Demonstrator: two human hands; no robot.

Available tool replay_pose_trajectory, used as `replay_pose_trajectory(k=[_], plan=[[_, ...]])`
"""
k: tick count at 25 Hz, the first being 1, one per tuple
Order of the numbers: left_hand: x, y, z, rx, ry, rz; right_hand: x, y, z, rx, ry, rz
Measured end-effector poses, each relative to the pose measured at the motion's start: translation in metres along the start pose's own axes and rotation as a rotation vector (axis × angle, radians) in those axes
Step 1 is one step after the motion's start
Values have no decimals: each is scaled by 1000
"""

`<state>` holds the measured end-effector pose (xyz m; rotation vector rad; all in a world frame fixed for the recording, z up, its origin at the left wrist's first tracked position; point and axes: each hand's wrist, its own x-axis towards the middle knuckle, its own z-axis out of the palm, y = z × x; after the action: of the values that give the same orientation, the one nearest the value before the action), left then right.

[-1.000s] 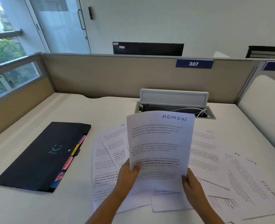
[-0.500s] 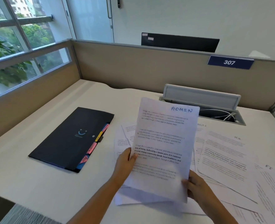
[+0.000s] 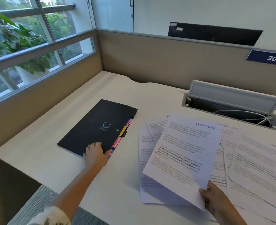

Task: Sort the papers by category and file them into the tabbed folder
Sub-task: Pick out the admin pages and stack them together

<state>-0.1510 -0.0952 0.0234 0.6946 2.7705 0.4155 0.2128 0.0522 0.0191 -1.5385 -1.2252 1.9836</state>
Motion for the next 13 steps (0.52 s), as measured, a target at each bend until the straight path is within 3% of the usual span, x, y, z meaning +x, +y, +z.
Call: replay_pose_trajectory(k=[6,9,13], plan=[[11,13,5,184,-64,88,-7,-6,16,-6,20,18],[9,18,2,310,8,155,-8,-8,22,-19,18,9],[16,15,-25,306,132,160,-10,-10,26,0,6,16]])
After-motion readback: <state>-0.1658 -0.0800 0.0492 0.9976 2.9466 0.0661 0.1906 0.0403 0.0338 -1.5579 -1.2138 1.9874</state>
